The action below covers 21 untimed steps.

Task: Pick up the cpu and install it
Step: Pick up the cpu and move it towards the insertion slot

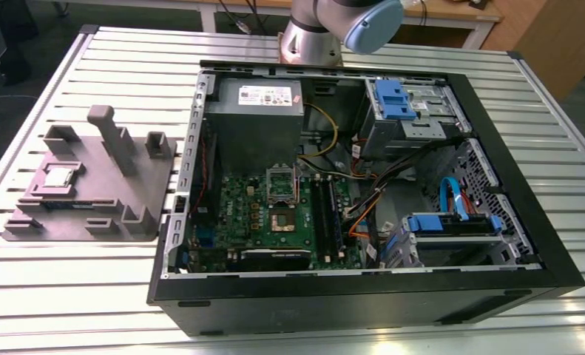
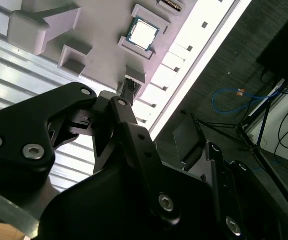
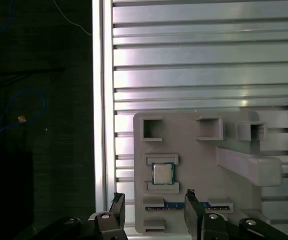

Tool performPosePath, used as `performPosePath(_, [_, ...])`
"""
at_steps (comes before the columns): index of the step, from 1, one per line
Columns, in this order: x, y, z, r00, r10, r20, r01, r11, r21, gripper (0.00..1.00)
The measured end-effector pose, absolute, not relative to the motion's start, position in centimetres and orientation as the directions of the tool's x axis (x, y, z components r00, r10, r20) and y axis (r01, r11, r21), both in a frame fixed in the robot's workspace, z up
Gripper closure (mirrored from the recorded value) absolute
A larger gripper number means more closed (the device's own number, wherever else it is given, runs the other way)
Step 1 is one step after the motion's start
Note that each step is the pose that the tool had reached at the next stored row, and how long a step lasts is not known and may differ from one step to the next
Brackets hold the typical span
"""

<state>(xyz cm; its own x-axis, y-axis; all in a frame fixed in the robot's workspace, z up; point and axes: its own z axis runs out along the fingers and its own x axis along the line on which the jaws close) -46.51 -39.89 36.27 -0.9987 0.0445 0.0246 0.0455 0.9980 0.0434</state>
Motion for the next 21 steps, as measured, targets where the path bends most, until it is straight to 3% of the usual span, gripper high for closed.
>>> performPosePath(21, [-46.51,-39.89,35.76,-0.999,0.044,0.026,0.046,0.998,0.043,0.41])
